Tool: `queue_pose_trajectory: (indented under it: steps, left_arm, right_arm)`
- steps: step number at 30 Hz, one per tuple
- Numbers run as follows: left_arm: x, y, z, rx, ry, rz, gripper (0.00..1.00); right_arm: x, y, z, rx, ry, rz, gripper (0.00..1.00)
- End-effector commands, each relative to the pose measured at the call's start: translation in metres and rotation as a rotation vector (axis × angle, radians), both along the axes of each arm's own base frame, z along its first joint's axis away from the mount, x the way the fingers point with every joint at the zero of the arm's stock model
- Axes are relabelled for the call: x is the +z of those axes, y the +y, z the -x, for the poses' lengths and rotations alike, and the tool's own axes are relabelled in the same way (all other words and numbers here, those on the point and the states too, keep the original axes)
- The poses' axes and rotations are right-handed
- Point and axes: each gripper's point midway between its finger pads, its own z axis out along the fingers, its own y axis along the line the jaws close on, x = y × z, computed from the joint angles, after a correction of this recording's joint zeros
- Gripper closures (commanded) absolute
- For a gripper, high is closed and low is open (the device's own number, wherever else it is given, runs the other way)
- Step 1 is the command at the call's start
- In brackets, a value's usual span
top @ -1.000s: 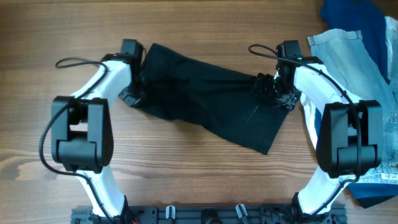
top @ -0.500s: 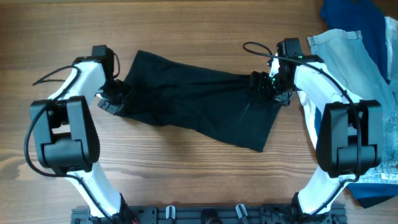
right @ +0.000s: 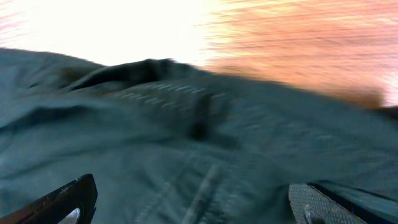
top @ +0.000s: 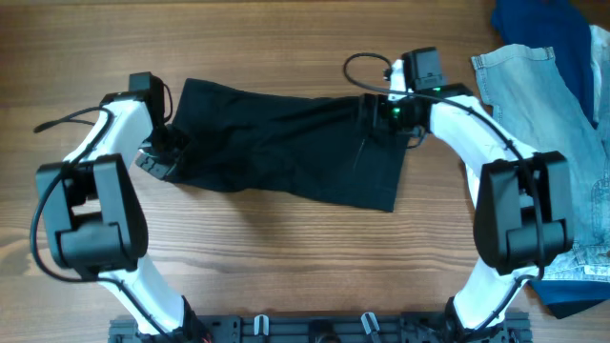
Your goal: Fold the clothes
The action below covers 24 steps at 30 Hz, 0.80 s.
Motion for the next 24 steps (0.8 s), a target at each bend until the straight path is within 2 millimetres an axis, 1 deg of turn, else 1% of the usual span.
queue_pose_trajectory:
  steps: [1,2,3,5,7,8,11,12,13,14,15,17,20,22,24]
  left_arm:
    - [0.040,0.011,-0.008,-0.119,-0.109,-0.074,0.96]
    - [0.048,0.009,-0.011,-0.161,-0.136,-0.077,0.96]
    - [0.053,0.006,-0.014,-0.199,-0.159,-0.078,0.96]
    - [0.061,-0.001,-0.022,-0.278,-0.204,-0.072,0.96]
    - [0.065,-0.013,-0.035,-0.389,-0.266,-0.050,0.95]
    - [0.066,-0.019,-0.042,-0.438,-0.300,-0.034,0.92]
    - [0.068,-0.027,-0.055,-0.505,-0.360,-0.010,0.77]
    - [0.068,-0.026,-0.058,-0.512,-0.371,-0.013,0.71]
    - [0.067,-0.026,-0.061,-0.530,-0.380,-0.020,0.66]
    - [0.065,-0.025,-0.065,-0.545,-0.387,-0.025,0.62]
    - [0.063,-0.026,-0.068,-0.560,-0.396,-0.026,0.62]
    - [0.059,-0.026,-0.078,-0.565,-0.422,-0.028,0.61]
    - [0.051,-0.033,-0.092,-0.613,-0.469,-0.004,0.61]
    - [0.042,-0.033,-0.097,-0.619,-0.471,-0.004,0.62]
    - [0.033,-0.033,-0.098,-0.620,-0.458,0.000,0.73]
  right_arm:
    - [0.000,0.018,-0.006,0.054,-0.036,0.003,0.00]
    - [0.000,0.019,-0.005,0.057,-0.035,0.002,0.01]
    - [0.003,0.021,-0.004,0.063,-0.031,-0.007,0.04]
    - [0.013,0.024,-0.002,0.072,-0.026,-0.029,0.06]
    - [0.036,0.025,0.001,0.077,-0.040,-0.044,0.05]
    - [0.053,0.024,0.003,0.082,-0.059,-0.044,0.00]
    - [0.089,0.015,0.013,0.073,-0.088,-0.038,0.00]
    - [0.098,0.008,0.019,0.058,-0.088,-0.027,0.00]
    - [0.105,-0.003,0.026,0.016,-0.071,-0.006,0.00]
    - [0.107,-0.012,0.033,-0.013,-0.050,0.015,0.00]
    - [0.106,-0.025,0.040,-0.054,-0.016,0.045,0.00]
    - [0.100,-0.040,0.050,-0.110,0.047,0.072,0.00]
    - [0.086,-0.053,0.058,-0.156,0.105,0.075,0.00]
    - [0.076,-0.057,0.060,-0.168,0.122,0.056,0.00]
    - [0.067,-0.058,0.062,-0.171,0.136,0.020,0.00]
